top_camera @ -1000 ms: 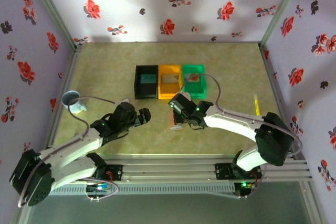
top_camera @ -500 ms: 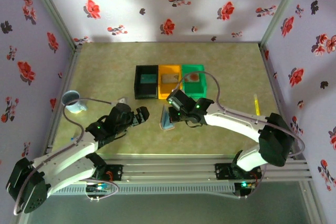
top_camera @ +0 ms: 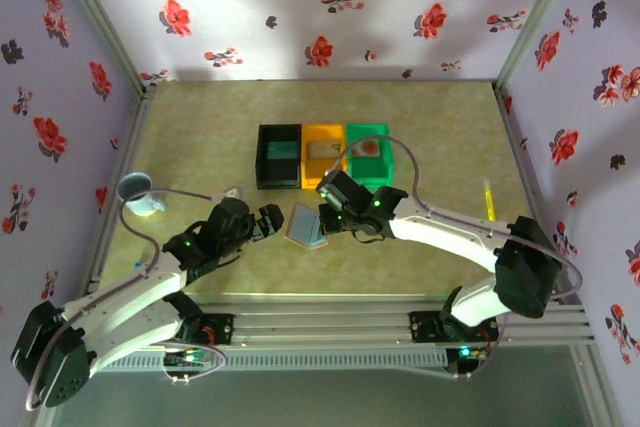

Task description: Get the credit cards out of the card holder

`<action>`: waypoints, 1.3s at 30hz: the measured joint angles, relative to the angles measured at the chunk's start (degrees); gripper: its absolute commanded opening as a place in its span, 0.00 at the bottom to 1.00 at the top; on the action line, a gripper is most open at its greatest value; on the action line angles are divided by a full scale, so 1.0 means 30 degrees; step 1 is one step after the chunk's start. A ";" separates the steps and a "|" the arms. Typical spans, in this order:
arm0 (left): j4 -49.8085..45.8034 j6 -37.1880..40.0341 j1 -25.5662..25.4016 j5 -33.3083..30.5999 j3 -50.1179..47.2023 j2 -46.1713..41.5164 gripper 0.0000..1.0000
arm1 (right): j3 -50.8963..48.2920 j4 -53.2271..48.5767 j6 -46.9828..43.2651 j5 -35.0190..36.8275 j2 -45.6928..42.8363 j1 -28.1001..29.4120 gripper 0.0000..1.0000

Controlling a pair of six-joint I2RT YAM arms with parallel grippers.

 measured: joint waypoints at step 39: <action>0.0933 -0.1778 -0.0219 0.0583 -0.1559 -0.0488 0.94 | -0.4444 0.2186 -0.2244 -0.2820 -0.2251 -0.3621 0.24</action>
